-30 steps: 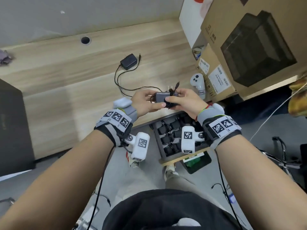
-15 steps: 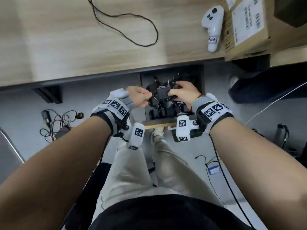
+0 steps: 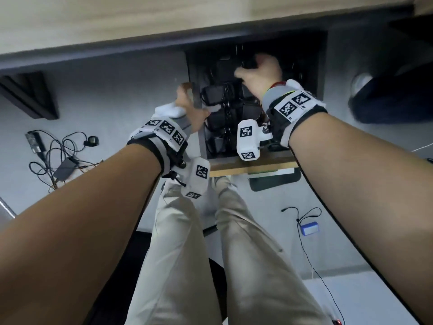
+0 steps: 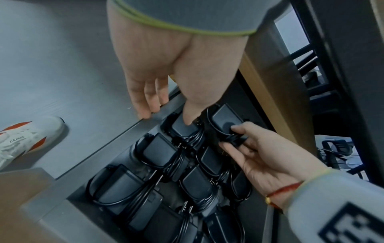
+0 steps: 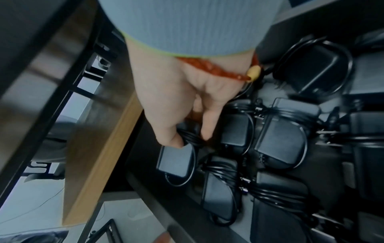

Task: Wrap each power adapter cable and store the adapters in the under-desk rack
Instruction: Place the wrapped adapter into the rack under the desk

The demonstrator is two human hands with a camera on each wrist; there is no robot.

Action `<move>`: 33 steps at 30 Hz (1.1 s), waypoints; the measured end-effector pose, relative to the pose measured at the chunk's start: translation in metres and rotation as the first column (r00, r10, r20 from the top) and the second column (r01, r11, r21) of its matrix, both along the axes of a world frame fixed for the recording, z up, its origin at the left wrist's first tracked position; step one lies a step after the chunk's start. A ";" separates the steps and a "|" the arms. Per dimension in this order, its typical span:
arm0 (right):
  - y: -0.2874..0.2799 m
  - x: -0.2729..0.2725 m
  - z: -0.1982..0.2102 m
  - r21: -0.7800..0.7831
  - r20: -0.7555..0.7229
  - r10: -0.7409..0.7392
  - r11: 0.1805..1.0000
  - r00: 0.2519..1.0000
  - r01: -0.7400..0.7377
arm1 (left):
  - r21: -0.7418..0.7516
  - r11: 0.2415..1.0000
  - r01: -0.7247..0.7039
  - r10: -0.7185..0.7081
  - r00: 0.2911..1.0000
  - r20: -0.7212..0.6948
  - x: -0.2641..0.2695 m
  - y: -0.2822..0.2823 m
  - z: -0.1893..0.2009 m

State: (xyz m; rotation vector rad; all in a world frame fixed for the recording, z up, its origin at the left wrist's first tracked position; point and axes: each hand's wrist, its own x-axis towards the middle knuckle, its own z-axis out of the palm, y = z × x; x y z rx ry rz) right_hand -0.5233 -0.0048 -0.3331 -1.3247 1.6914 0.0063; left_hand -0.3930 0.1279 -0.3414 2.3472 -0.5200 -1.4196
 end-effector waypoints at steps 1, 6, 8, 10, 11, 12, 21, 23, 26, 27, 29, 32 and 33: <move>-0.002 0.005 -0.005 -0.005 -0.001 0.023 1.000 1.000 -0.023 | 0.008 1.000 0.002 -0.002 0.999 0.032 0.001 0.000 -0.011; -0.001 0.024 -0.027 -0.046 -0.023 0.109 0.993 0.994 -0.110 | -0.020 0.999 0.038 -0.036 0.996 0.082 0.000 -0.003 -0.012; 0.000 0.029 -0.034 -0.059 -0.033 0.134 0.989 0.990 -0.135 | -0.046 0.998 0.035 -0.031 0.995 0.095 -0.002 0.000 -0.014; -0.001 0.035 -0.038 -0.080 -0.051 0.146 0.985 0.988 -0.150 | -0.078 0.996 0.037 -0.025 0.988 0.153 -0.005 0.004 -0.019; -0.004 0.037 -0.040 -0.102 -0.062 0.146 0.983 0.987 -0.152 | -0.085 0.996 0.027 -0.012 0.985 0.171 -0.007 0.006 -0.021; -0.006 0.039 -0.041 -0.123 -0.067 0.145 0.981 0.987 -0.152 | -0.092 0.996 0.009 0.007 0.985 0.174 -0.008 0.007 -0.024; -0.016 0.038 -0.058 -0.020 -0.183 0.267 0.961 0.946 -0.275 | -0.114 0.993 0.025 -0.010 0.991 0.132 -0.007 0.008 -0.025; -0.019 0.038 -0.059 0.000 -0.181 0.270 0.962 0.946 -0.274 | -0.119 0.993 0.028 -0.008 0.986 0.169 -0.009 0.008 -0.025; -0.017 0.036 -0.058 0.028 -0.174 0.285 0.958 0.943 -0.285 | -0.129 0.990 0.053 -0.032 0.986 0.163 -0.008 0.008 -0.022; -0.015 0.036 -0.056 0.038 -0.163 0.279 0.960 0.946 -0.277 | -0.139 0.988 0.068 -0.047 0.987 0.153 -0.006 0.008 -0.018; -0.010 0.036 -0.047 0.025 -0.143 0.254 0.967 0.956 -0.253 | -0.168 0.981 0.092 -0.071 0.990 0.125 -0.005 0.006 -0.009; -0.001 0.028 -0.023 -0.015 -0.087 0.202 0.979 0.976 -0.204 | -0.194 0.979 0.059 -0.041 0.994 0.098 -0.008 0.009 0.014; 0.003 0.023 -0.021 -0.011 -0.068 0.183 0.983 0.981 -0.184 | -0.206 0.978 0.015 -0.002 0.998 0.062 -0.011 0.009 0.019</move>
